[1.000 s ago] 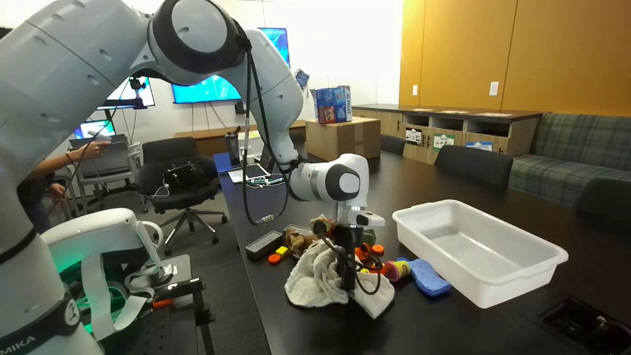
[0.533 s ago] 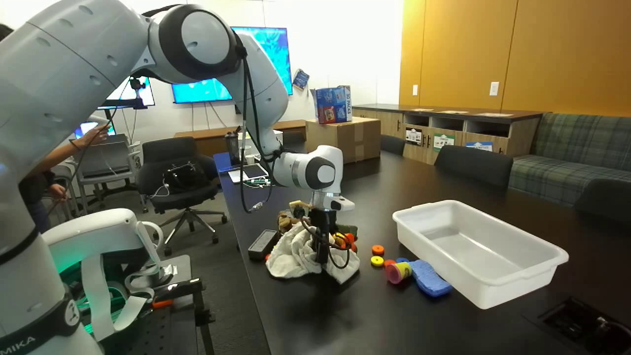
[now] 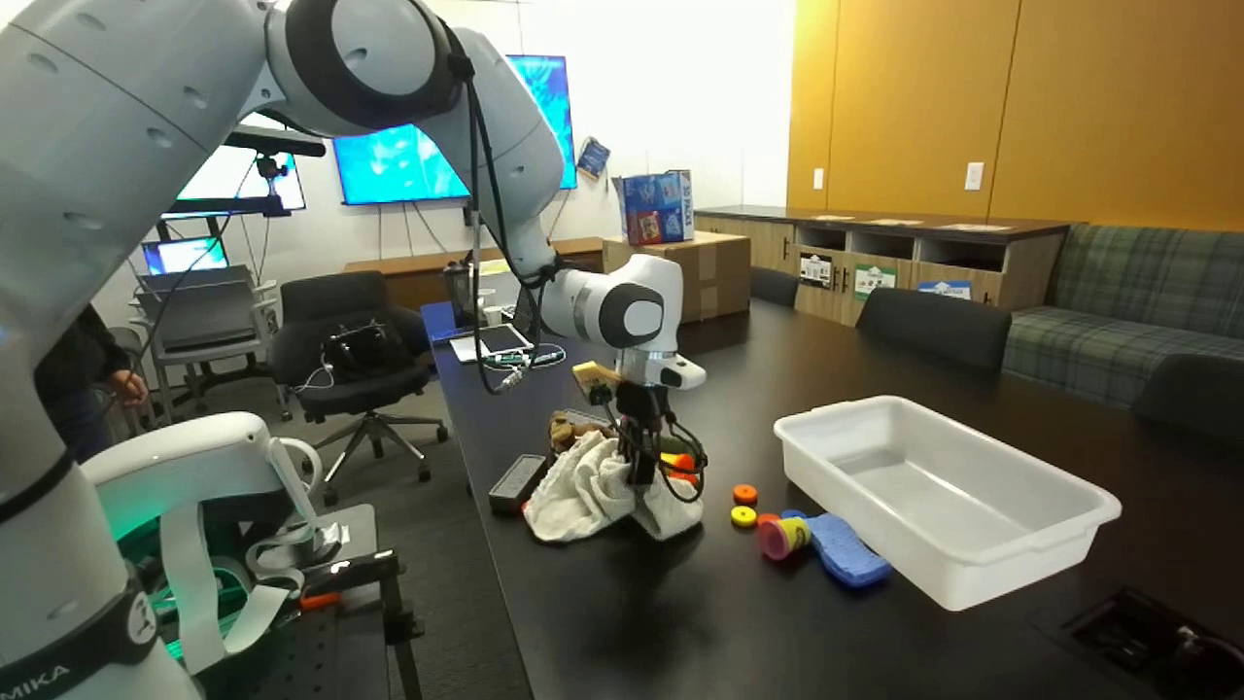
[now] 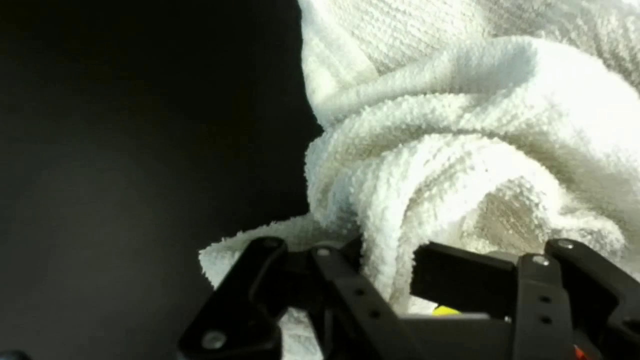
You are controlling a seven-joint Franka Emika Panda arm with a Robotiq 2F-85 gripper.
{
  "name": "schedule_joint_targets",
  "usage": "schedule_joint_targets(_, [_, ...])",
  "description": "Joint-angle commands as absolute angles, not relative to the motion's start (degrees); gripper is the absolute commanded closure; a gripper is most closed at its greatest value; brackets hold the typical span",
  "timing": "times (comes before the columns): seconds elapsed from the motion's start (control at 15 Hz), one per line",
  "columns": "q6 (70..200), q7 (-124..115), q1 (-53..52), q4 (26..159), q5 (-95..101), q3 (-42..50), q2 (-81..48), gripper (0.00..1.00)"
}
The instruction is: Pick up the towel, push the items in front of the white storage box to the left, place the towel inside the storage box
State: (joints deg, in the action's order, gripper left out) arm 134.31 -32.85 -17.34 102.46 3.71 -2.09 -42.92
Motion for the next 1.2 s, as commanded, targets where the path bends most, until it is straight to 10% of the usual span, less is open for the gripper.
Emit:
schedule_joint_targets(0.0, [134.6,-18.6,-10.3,111.7,-1.8,-5.3,-32.5,0.86])
schedule_joint_targets(1.13, [153.5,-29.8,-2.7,112.3,5.7,13.7,-32.0,0.86])
